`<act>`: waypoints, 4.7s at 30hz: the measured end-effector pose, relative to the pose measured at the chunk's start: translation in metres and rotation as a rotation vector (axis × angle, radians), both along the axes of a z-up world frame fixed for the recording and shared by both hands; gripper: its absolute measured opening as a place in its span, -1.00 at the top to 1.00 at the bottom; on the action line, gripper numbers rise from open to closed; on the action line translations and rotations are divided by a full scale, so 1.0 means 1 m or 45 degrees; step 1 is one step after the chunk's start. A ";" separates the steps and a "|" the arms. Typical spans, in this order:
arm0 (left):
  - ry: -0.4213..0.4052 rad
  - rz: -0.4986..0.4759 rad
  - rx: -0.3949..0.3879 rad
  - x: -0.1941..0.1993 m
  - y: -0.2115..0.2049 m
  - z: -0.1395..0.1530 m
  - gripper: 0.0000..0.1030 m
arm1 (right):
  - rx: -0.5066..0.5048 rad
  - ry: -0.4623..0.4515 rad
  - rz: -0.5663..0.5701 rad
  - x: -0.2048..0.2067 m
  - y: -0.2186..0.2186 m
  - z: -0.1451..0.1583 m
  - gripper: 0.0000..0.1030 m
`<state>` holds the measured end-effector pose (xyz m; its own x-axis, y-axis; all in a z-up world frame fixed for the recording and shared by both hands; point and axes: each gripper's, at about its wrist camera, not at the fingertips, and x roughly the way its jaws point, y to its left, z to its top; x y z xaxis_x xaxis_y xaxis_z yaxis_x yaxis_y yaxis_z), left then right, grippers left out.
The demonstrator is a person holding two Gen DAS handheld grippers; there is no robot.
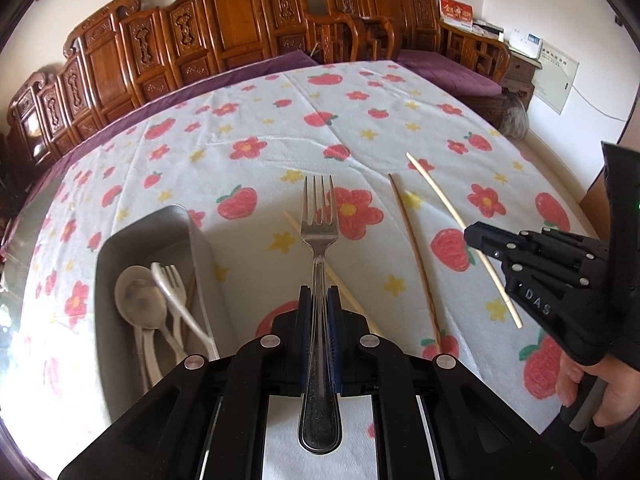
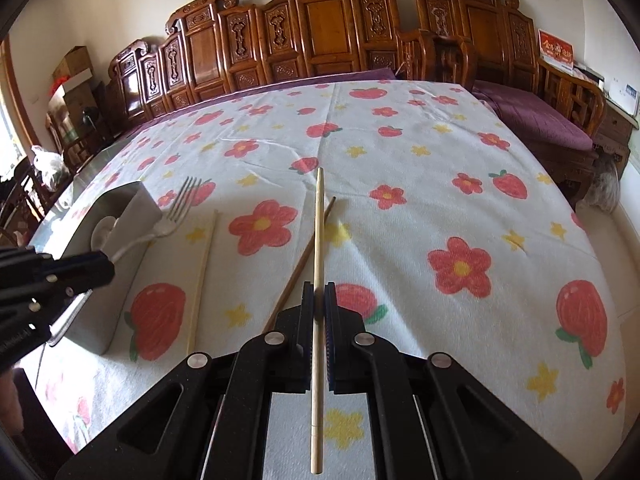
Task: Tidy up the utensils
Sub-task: 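Carry the metal fork over the tray with the left tool while the right tool carries the chopstick, then open the left tool to drop the fork while the right tool lowers the chopstick into the tray, then open the right tool and move it toward the remaining wooden chopstick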
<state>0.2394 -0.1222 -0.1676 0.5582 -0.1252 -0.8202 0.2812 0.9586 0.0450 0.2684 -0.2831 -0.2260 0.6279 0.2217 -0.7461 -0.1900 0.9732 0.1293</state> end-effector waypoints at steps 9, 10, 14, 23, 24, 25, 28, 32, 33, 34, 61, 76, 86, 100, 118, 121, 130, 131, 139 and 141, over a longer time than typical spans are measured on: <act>-0.089 0.030 -0.040 -0.036 0.034 0.046 0.86 | 0.046 -0.062 0.049 -0.036 0.018 0.033 0.88; -0.091 0.036 -0.049 -0.039 0.038 0.050 0.86 | 0.048 -0.061 0.057 -0.040 0.020 0.036 0.88; -0.097 0.040 -0.059 -0.047 0.050 0.060 0.86 | 0.042 -0.066 0.089 -0.056 0.031 0.056 0.88; -0.066 0.046 -0.090 -0.045 0.076 0.060 0.86 | 0.009 -0.099 0.159 -0.064 0.055 0.093 0.88; -0.058 0.051 -0.098 -0.044 0.080 0.058 0.86 | 0.007 -0.101 0.167 -0.065 0.058 0.097 0.88; -0.052 0.054 -0.106 -0.043 0.084 0.057 0.86 | 0.007 -0.103 0.177 -0.065 0.062 0.100 0.88; -0.036 0.072 -0.124 -0.039 0.095 0.055 0.86 | 0.014 -0.101 0.203 -0.064 0.071 0.108 0.88; -0.026 0.082 -0.123 -0.032 0.108 0.049 0.86 | 0.009 -0.107 0.250 -0.059 0.085 0.116 0.88; -0.026 0.085 -0.121 -0.031 0.110 0.047 0.86 | 0.011 -0.108 0.261 -0.058 0.087 0.116 0.88; -0.023 0.087 -0.123 -0.030 0.112 0.045 0.86 | 0.014 -0.105 0.274 -0.056 0.090 0.116 0.88; 0.161 0.206 -0.098 0.029 0.153 -0.034 0.86 | -0.027 0.062 0.442 -0.019 0.142 0.076 0.88; 0.093 0.181 -0.163 0.009 0.179 0.008 0.85 | 0.010 0.110 0.515 0.007 0.194 0.066 0.88; 0.008 0.252 -0.164 -0.019 0.224 0.038 0.84 | 0.130 0.213 0.476 0.027 0.232 0.040 0.88; -0.023 0.300 -0.172 -0.034 0.234 0.051 0.84 | 0.152 0.291 0.402 0.034 0.254 0.013 0.87; -0.042 0.253 -0.170 -0.032 0.197 0.059 0.61 | 0.079 0.089 0.445 0.001 0.169 0.070 0.82; -0.051 0.230 -0.172 -0.032 0.185 0.060 0.49 | 0.053 0.058 0.397 -0.004 0.140 0.074 0.82; -0.034 0.173 -0.189 -0.026 0.147 0.053 0.03 | -0.026 0.084 0.244 -0.005 0.078 0.053 0.56; -0.026 0.171 -0.190 -0.025 0.144 0.051 0.03 | -0.047 0.096 0.224 -0.004 0.071 0.045 0.54; -0.007 0.124 -0.188 -0.013 0.108 0.040 -0.30 | -0.108 0.197 0.141 0.013 0.048 -0.007 0.54; 0.004 0.115 -0.181 -0.010 0.100 0.036 -0.30 | -0.125 0.214 0.130 0.019 0.047 -0.015 0.54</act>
<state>0.2291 -0.0217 -0.1317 0.5701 -0.1894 -0.7994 0.1937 0.9766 -0.0933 0.2874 -0.2357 -0.2411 0.4710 0.1992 -0.8593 -0.2722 0.9594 0.0732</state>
